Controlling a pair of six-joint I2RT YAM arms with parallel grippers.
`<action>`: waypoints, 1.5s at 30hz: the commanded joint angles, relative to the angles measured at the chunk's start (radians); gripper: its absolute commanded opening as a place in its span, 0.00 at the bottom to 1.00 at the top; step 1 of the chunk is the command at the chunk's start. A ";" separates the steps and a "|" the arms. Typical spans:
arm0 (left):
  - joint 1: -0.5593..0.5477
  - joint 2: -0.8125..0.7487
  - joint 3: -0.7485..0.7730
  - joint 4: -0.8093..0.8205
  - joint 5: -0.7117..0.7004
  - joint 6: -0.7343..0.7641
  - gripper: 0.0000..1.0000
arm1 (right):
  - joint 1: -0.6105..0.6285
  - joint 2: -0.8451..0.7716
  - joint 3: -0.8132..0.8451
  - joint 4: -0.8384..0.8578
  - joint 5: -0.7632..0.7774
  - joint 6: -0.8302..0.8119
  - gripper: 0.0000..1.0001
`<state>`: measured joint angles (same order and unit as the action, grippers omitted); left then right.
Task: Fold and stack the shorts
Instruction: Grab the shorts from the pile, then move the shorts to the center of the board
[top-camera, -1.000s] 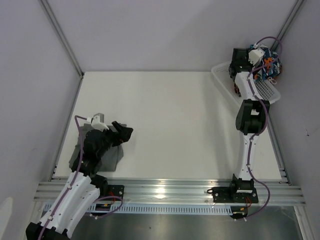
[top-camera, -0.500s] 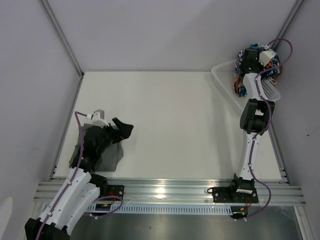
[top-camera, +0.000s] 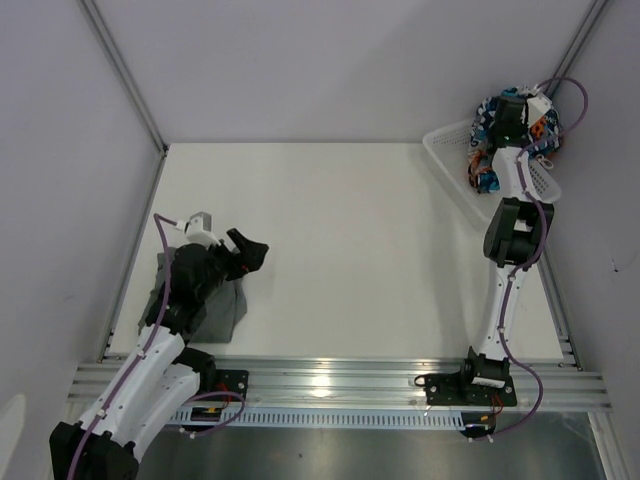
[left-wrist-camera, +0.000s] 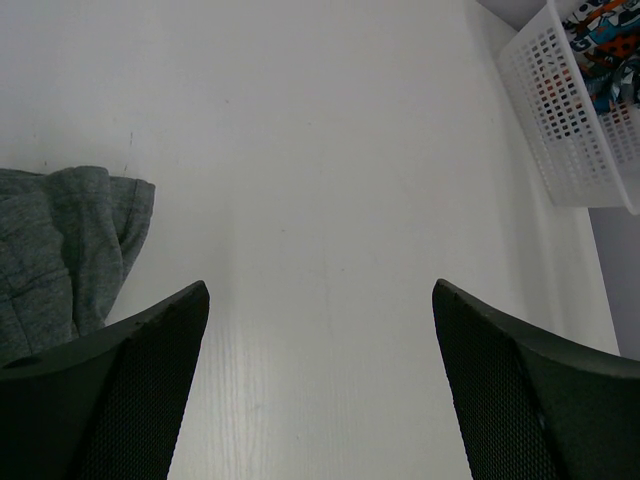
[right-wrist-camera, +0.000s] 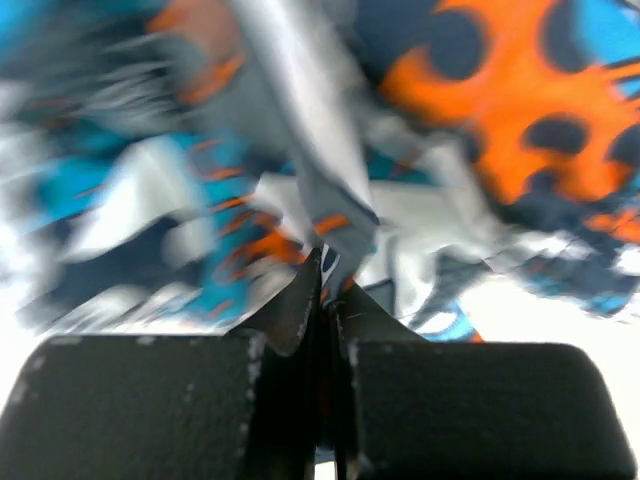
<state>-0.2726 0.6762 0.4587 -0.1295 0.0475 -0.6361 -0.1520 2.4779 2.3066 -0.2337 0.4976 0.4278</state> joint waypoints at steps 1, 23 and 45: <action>-0.002 -0.036 0.038 0.013 -0.006 0.016 0.94 | 0.015 -0.261 -0.018 0.150 -0.321 0.002 0.00; -0.004 -0.214 0.090 -0.133 -0.008 0.032 0.94 | 0.244 -1.258 -0.571 0.090 -1.188 0.160 0.00; -0.002 -0.141 0.227 -0.246 -0.080 0.038 0.95 | 0.307 -0.881 -0.791 -0.331 -0.270 -0.115 0.89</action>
<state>-0.2729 0.5438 0.6575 -0.3813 -0.0242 -0.6174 0.1825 1.5650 1.4780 -0.5655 -0.0486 0.3748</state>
